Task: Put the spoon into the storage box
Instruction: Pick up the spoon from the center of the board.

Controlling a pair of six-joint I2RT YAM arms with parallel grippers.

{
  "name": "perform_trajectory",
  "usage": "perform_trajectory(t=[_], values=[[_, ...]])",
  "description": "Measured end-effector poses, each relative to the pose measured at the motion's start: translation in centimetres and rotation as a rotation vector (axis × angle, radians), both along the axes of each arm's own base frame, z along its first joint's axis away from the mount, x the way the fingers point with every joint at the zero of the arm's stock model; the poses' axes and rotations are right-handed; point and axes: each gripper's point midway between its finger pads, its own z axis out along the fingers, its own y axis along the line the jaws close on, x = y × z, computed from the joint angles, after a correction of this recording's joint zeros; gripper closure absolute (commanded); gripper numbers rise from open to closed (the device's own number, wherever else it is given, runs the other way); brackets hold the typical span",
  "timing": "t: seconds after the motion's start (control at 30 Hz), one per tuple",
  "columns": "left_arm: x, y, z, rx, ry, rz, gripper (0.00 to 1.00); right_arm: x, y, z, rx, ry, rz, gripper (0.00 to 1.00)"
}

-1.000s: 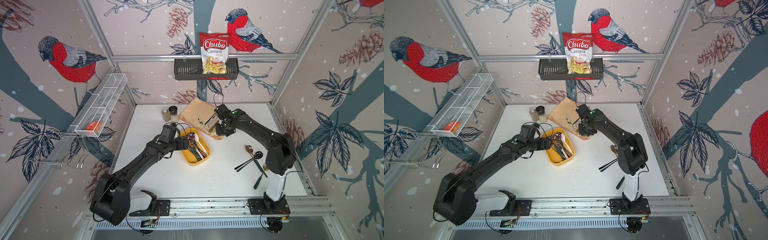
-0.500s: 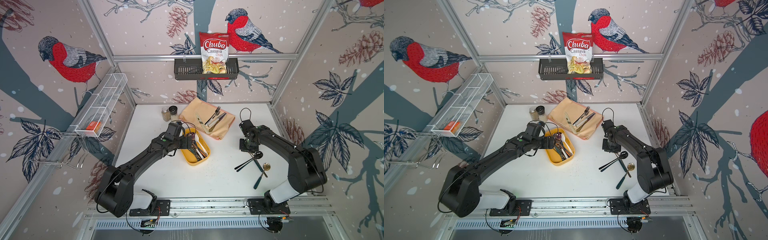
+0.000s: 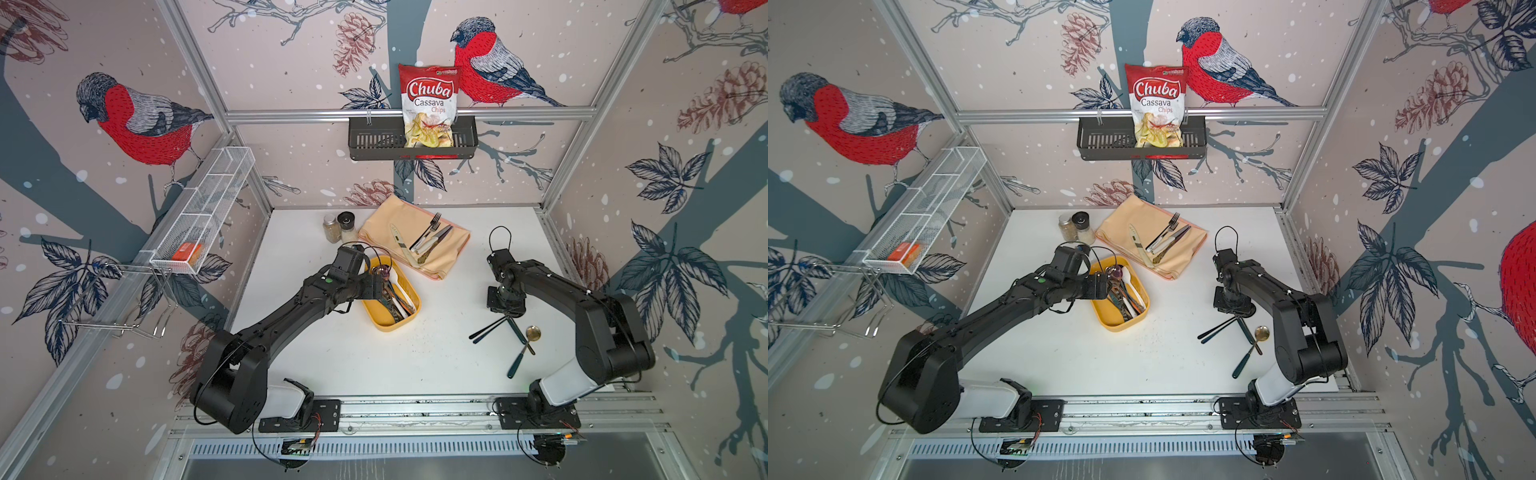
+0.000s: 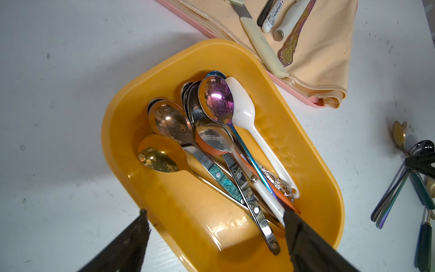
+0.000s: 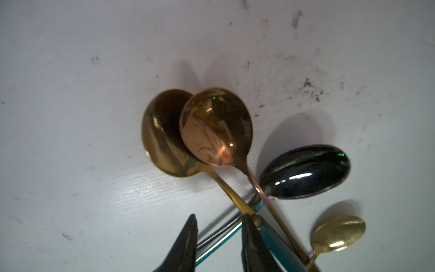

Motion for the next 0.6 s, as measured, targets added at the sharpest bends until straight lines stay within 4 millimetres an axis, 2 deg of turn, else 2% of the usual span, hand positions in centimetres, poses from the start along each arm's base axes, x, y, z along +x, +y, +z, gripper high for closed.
perform_trajectory(t=[0.3, 0.6], values=[[0.0, 0.0, -0.2, 0.002, 0.009, 0.003, 0.09, 0.4, -1.1, -0.6, 0.006, -0.008, -0.039, 0.67], [0.0, 0.1, -0.3, 0.008, 0.009, 0.011, 0.09, 0.7, -0.6, -1.8, 0.037, 0.023, -0.023, 0.71]])
